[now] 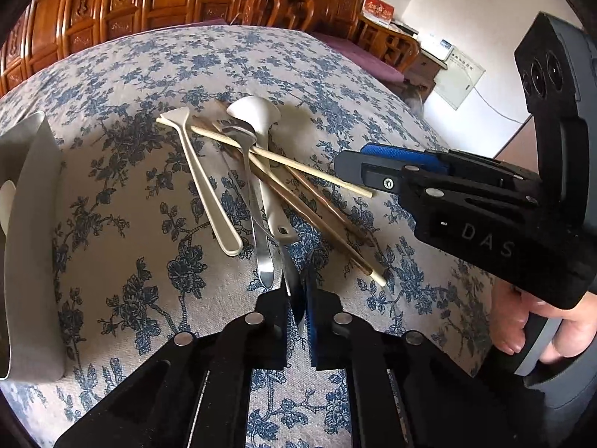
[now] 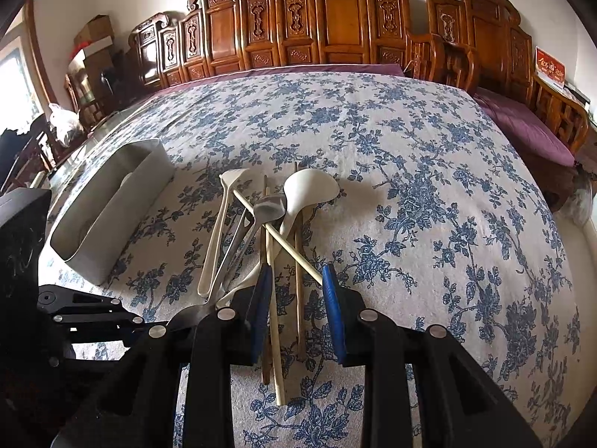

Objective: Organize utensils

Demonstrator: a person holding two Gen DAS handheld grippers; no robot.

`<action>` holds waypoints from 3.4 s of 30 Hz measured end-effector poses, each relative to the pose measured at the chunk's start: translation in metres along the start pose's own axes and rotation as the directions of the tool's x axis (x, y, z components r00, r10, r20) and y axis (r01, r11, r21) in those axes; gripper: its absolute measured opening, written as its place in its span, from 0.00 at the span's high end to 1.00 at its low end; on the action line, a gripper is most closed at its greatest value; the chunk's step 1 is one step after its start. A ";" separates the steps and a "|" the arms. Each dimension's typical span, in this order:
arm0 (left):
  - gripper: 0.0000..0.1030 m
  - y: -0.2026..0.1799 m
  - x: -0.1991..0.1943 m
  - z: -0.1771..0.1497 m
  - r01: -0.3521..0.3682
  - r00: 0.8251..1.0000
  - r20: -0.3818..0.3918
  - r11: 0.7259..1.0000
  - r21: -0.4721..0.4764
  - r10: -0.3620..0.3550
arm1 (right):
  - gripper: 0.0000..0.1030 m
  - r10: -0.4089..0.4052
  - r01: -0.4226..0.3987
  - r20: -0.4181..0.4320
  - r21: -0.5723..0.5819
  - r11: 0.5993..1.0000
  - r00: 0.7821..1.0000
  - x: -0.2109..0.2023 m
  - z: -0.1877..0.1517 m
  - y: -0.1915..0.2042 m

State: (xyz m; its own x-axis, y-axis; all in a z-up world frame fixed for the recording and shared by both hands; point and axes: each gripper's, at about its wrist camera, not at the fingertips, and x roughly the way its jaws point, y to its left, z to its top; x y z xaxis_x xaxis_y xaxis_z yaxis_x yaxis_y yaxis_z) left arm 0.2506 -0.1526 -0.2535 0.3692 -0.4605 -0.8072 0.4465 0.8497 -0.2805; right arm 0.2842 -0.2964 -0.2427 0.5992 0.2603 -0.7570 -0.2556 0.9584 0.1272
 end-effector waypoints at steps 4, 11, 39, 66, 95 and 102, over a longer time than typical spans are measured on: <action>0.97 0.005 -0.007 0.002 0.003 1.000 0.004 1.000 -0.017 -0.003 | 0.71 -0.001 0.001 -0.001 0.004 1.000 1.000 0.001 0.000 -0.001; 0.98 0.012 -0.037 0.009 -0.014 0.998 0.053 1.000 -0.017 0.015 | 0.71 0.019 -0.019 0.001 0.012 1.000 1.000 0.008 0.005 0.003; 0.98 0.027 -0.062 0.019 -0.020 0.991 0.131 1.000 -0.023 0.023 | 0.88 -0.012 0.011 -0.093 -0.014 1.000 0.996 0.077 0.027 0.035; 0.98 0.025 -0.088 0.035 -0.015 0.977 0.211 1.000 -0.004 0.016 | 0.93 0.039 -0.033 -0.054 0.109 0.994 0.998 0.061 0.032 0.007; 0.98 0.041 -0.093 0.037 -0.032 0.974 0.224 0.999 -0.036 0.039 | 0.98 0.074 -0.091 0.095 0.191 0.977 0.993 0.026 0.043 -0.012; 0.98 0.042 -0.116 0.033 -0.068 0.966 0.249 0.998 -0.019 0.070 | 0.98 0.124 -0.147 0.129 0.179 0.973 0.984 0.011 0.048 0.003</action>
State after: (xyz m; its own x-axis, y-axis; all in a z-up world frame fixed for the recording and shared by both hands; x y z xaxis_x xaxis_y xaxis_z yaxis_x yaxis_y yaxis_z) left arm 0.2532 -0.0724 -0.1545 0.5912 -0.4492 -0.6698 0.4048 0.8836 -0.2353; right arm 0.3265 -0.2852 -0.2204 0.6560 0.3905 -0.6459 -0.2008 0.9152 0.3493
